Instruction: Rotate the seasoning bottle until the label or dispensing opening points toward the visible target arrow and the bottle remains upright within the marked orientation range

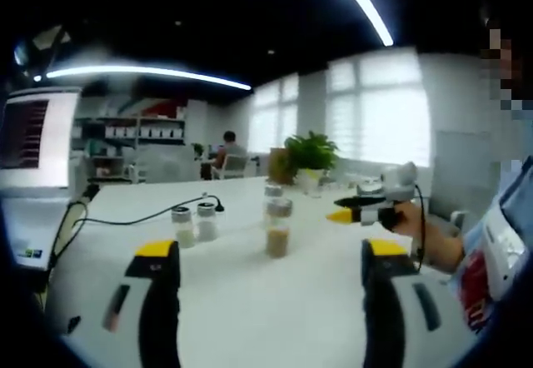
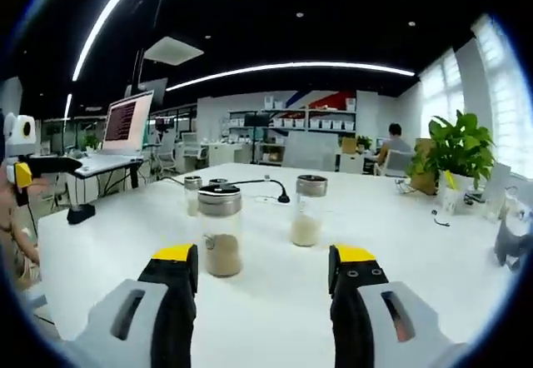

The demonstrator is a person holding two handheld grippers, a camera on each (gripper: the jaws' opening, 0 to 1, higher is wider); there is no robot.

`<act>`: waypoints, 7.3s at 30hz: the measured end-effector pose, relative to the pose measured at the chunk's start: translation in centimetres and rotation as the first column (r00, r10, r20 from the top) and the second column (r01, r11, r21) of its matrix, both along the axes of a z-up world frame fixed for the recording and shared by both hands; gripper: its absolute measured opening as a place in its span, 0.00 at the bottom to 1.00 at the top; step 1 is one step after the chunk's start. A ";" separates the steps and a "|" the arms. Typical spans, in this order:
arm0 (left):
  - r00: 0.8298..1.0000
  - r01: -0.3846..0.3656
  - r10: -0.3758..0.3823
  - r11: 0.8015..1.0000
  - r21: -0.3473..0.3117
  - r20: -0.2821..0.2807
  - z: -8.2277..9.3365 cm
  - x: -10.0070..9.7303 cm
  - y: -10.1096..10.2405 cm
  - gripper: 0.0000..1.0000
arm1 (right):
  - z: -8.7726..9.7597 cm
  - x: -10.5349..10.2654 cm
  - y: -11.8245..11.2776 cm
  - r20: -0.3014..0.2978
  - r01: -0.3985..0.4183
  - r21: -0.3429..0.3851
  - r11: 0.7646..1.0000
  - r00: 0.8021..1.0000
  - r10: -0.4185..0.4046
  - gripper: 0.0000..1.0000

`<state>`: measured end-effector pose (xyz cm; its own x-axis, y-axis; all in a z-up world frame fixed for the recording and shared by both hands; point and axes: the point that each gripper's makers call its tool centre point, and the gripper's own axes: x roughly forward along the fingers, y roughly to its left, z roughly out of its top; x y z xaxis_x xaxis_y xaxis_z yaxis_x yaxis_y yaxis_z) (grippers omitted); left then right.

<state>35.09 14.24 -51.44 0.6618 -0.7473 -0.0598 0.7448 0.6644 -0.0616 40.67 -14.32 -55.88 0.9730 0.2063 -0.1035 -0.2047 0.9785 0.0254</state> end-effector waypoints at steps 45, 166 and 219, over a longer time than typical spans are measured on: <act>0.994 0.086 -0.087 0.996 -0.010 -0.062 -2.2 -0.2 -3.6 0.95 | 1.8 2.7 -10.3 0.145 -0.002 -0.083 0.997 0.989 0.014 0.60; 0.991 0.087 -0.086 0.996 0.009 -0.104 -3.4 0.5 -3.5 0.94 | -4.4 8.9 3.8 0.073 -0.671 -0.042 0.740 0.737 0.672 0.45; 0.995 0.071 -0.072 0.997 -0.015 -0.075 -2.0 -0.2 -2.1 0.93 | -3.5 4.8 0.6 0.074 0.094 0.029 0.995 0.993 -0.096 0.58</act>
